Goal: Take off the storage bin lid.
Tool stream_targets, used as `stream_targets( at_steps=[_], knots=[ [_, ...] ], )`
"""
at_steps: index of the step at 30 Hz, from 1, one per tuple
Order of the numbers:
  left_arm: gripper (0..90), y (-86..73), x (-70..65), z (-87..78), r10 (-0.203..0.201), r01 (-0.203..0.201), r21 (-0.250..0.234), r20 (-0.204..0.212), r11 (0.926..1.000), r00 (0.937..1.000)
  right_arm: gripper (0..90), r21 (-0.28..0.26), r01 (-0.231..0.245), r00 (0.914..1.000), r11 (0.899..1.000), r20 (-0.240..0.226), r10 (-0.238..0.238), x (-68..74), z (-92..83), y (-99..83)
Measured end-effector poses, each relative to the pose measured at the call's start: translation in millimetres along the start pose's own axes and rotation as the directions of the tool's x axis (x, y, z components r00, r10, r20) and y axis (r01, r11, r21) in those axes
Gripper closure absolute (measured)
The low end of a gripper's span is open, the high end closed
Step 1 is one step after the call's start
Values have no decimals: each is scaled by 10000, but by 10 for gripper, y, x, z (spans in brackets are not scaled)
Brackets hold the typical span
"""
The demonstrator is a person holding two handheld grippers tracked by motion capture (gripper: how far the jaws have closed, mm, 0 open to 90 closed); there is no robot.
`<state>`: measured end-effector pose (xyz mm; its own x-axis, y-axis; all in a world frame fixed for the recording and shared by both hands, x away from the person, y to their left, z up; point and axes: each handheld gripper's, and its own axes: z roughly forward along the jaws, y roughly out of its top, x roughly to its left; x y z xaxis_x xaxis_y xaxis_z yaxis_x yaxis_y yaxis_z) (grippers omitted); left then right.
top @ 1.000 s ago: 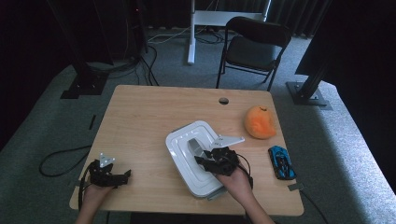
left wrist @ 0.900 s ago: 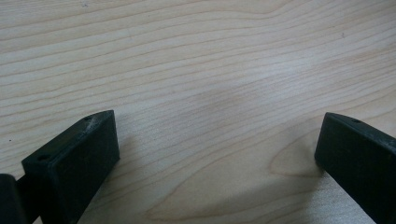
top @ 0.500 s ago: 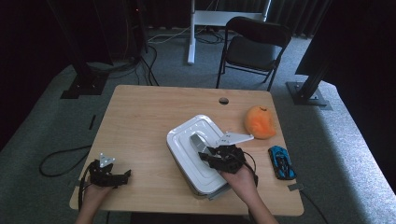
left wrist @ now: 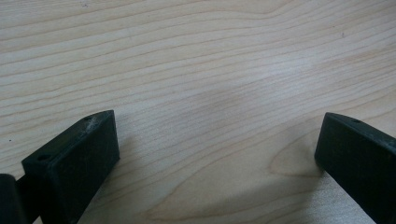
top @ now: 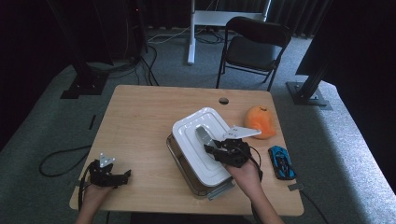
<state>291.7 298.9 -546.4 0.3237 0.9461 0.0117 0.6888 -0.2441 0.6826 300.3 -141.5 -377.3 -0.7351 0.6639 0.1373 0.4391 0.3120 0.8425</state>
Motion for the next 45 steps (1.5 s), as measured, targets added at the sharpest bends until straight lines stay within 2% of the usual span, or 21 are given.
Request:
stream_targets(
  at_steps=[14, 27, 32, 45],
  knots=[
    [2, 0, -2, 2, -24, 24, -23, -4, 10000, 10000, 685, -291, -217, 9991, 9993, 358, 227, -203, -49, 157],
    [2, 0, -1, 3, -15, 15, -49, -13, 10000, 10000, 684, -362, -528, 9955, 9979, 768, 554, -420, 17, 238],
    [2, 0, 1, 1, 9, -9, -15, -7, 10000, 10000, 684, -328, -715, 9920, 9969, 1017, 745, -563, 70, 256],
    [2, 0, 1, 1, 10, -10, -20, -11, 10000, 10000, 684, -568, -976, 9872, 9936, 1212, 1039, -830, 173, 406]
  ],
)
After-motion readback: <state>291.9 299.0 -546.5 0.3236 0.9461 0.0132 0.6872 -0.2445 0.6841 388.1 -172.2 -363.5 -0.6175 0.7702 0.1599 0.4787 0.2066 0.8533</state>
